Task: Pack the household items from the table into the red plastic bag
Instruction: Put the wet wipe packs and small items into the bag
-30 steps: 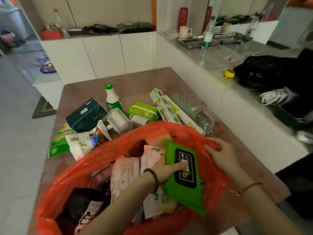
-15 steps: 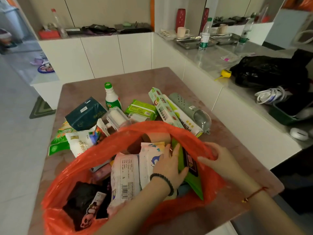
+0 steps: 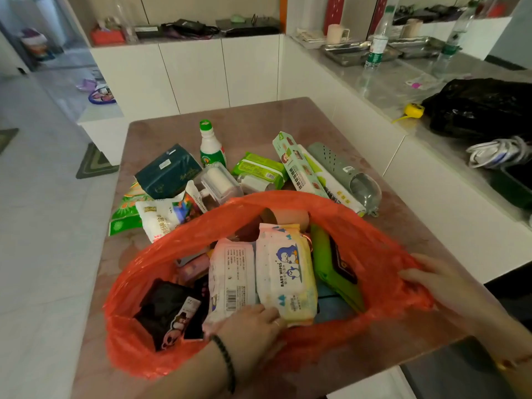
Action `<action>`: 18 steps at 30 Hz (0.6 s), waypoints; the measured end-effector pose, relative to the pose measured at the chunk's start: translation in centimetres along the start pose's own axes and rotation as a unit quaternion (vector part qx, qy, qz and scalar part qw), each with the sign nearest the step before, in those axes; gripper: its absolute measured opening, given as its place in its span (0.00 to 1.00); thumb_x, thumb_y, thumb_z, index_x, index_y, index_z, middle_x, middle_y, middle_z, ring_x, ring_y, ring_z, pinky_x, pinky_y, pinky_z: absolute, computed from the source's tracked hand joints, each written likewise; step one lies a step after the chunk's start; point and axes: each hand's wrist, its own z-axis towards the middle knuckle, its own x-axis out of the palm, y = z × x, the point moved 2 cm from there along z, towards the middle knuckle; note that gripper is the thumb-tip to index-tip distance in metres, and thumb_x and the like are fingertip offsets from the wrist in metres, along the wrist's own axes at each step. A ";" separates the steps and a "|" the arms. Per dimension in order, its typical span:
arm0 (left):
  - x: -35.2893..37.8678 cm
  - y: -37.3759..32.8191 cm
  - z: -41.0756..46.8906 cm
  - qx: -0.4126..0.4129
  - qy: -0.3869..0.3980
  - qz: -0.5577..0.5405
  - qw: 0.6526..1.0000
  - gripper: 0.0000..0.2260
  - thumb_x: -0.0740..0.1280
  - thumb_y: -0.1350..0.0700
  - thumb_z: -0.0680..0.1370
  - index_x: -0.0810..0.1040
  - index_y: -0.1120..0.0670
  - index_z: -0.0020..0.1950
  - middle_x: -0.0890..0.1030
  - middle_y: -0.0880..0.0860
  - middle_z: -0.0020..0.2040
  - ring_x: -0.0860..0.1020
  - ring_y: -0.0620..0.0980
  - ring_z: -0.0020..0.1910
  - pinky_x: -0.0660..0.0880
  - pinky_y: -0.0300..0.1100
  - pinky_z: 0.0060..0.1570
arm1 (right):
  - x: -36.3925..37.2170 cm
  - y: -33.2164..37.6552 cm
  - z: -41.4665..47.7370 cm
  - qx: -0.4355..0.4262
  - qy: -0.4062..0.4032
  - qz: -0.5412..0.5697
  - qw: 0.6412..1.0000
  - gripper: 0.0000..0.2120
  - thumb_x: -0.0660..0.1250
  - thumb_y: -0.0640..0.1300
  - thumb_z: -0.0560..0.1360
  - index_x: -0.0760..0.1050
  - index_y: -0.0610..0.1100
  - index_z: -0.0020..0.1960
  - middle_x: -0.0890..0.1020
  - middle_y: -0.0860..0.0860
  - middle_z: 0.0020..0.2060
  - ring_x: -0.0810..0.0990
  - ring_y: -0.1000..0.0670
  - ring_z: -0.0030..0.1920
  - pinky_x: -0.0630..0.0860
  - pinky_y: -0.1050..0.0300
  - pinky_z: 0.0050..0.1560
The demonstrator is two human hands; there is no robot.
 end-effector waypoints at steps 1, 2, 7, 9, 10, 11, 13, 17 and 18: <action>-0.7 0.2 -0.2 -0.014 -0.007 -0.027 1.000 0.11 0.55 0.47 0.77 0.75 0.47 0.48 0.81 0.47 0.44 0.80 0.47 0.43 0.76 0.38 0.43 | -0.3 1.0 -0.3 -0.016 -0.027 0.010 0.999 0.08 0.59 0.33 0.76 0.76 0.39 0.49 0.80 0.41 0.29 0.76 0.52 0.19 0.76 0.61 0.23; -1.1 0.5 -0.5 -0.026 -0.013 -0.058 0.998 0.11 0.54 0.45 0.78 0.72 0.47 0.53 0.81 0.50 0.48 0.78 0.50 0.47 0.75 0.42 0.48 | -0.7 1.7 -0.4 -0.034 -0.057 -0.003 0.998 0.08 0.60 0.33 0.75 0.77 0.40 0.48 0.80 0.44 0.26 0.75 0.54 0.18 0.75 0.63 0.22; -3.6 0.5 -1.6 0.009 0.015 -0.171 0.985 0.08 0.59 0.46 0.77 0.74 0.47 0.52 0.83 0.50 0.43 0.78 0.44 0.40 0.73 0.38 0.43 | -1.5 3.9 -1.2 -0.090 -0.069 -0.136 0.984 0.07 0.65 0.37 0.74 0.78 0.39 0.51 0.82 0.49 0.28 0.79 0.58 0.23 0.74 0.70 0.24; -5.0 1.3 -1.5 0.006 0.003 -0.173 0.985 0.07 0.60 0.46 0.77 0.75 0.45 0.50 0.81 0.44 0.39 0.76 0.40 0.34 0.74 0.36 0.42 | -1.4 5.1 -1.3 -0.135 -0.091 -0.189 0.968 0.07 0.66 0.40 0.74 0.78 0.42 0.52 0.82 0.50 0.33 0.81 0.56 0.31 0.74 0.70 0.28; -6.0 2.0 -1.2 -0.002 -0.019 -0.189 0.982 0.05 0.60 0.47 0.77 0.74 0.44 0.48 0.78 0.42 0.37 0.75 0.39 0.32 0.75 0.36 0.41 | -1.3 6.0 -1.2 -0.165 -0.122 -0.197 0.959 0.08 0.66 0.42 0.74 0.78 0.43 0.52 0.82 0.50 0.37 0.81 0.52 0.36 0.74 0.71 0.31; -7.1 2.8 -0.8 -0.010 -0.045 -0.214 0.976 0.03 0.61 0.49 0.77 0.73 0.43 0.45 0.77 0.41 0.35 0.76 0.39 0.32 0.76 0.35 0.39 | -1.1 7.0 -1.0 -0.191 -0.146 -0.181 0.954 0.08 0.66 0.41 0.74 0.77 0.43 0.53 0.81 0.50 0.40 0.79 0.50 0.40 0.74 0.73 0.32; -9.4 4.6 0.5 -0.021 -0.122 -0.270 0.955 0.07 0.61 0.52 0.77 0.71 0.40 0.43 0.77 0.41 0.35 0.77 0.37 0.33 0.76 0.32 0.38 | -0.4 9.3 -0.2 -0.226 -0.156 -0.113 0.955 0.09 0.64 0.39 0.75 0.76 0.43 0.55 0.79 0.47 0.42 0.77 0.49 0.40 0.72 0.76 0.32; -13.0 8.7 4.7 -0.094 -0.247 -0.421 0.868 0.06 0.58 0.54 0.79 0.74 0.50 0.50 0.77 0.43 0.36 0.76 0.34 0.29 0.74 0.30 0.34 | 2.3 14.3 4.1 -0.249 -0.082 -0.070 0.963 0.12 0.62 0.39 0.77 0.74 0.41 0.59 0.78 0.44 0.48 0.76 0.52 0.40 0.74 0.73 0.32; -13.6 9.8 6.1 -0.128 -0.253 -0.456 0.843 0.08 0.57 0.54 0.79 0.73 0.53 0.54 0.77 0.44 0.37 0.76 0.34 0.27 0.73 0.30 0.32 | 3.3 15.5 5.6 -0.242 -0.055 -0.067 0.966 0.13 0.63 0.40 0.76 0.73 0.41 0.61 0.78 0.45 0.48 0.77 0.53 0.41 0.75 0.71 0.33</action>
